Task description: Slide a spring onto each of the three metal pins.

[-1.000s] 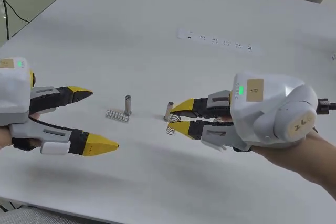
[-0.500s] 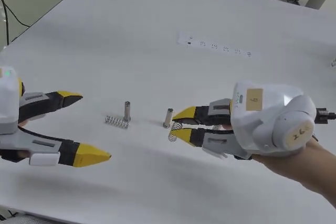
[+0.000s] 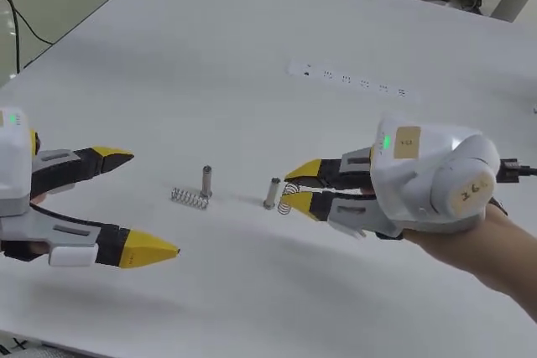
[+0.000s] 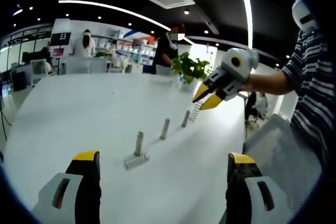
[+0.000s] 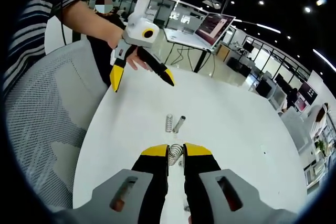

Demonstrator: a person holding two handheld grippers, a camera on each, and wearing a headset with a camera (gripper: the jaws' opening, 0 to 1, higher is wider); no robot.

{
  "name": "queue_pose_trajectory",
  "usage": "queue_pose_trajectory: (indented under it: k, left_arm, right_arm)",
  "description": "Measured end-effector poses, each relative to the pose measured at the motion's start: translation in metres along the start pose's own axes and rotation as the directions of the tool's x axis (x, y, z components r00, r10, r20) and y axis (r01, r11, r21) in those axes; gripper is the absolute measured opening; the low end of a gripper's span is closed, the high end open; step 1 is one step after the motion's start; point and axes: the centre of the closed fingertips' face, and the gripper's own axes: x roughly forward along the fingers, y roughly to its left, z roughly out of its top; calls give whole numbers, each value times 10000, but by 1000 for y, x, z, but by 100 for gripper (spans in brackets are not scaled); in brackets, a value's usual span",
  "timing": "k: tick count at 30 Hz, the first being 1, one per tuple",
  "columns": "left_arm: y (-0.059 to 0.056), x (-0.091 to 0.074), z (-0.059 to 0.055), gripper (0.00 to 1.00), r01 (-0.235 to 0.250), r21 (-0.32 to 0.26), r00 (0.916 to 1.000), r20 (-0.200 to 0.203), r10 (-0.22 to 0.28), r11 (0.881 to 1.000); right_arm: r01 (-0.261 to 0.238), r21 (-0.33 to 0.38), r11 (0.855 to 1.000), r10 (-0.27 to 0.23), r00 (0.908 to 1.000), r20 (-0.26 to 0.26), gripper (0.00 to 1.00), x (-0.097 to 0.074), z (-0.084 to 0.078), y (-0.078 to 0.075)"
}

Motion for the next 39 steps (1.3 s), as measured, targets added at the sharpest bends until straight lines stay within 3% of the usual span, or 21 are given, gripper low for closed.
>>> queue_pose_trajectory:
  k: [6, 13, 27, 39]
  left_arm:
    - [0, -2, 0, 98, -57, -44, 10000, 79, 57, 10000]
    - [0, -4, -1, 98, -94, -49, 9999, 84, 94, 9999]
    - [2, -7, -9, 98, -214, -145, 9997, -128, 212, 9997]
    - [0, -6, -7, 98, -212, -153, 9997, -114, 210, 9997]
  right_arm:
    - [676, 653, 9956, -670, 9977, -115, 7, 3, -9, -17]
    - [1131, 1313, 9849, -1146, 9934, 39, 7, 4, -7, -34]
    - [1271, 1956, 9724, -1295, 9916, -4, 7, 17, -10, -45]
    - [1213, 2112, 9699, -1223, 9925, -85, 7, 27, -13, -47]
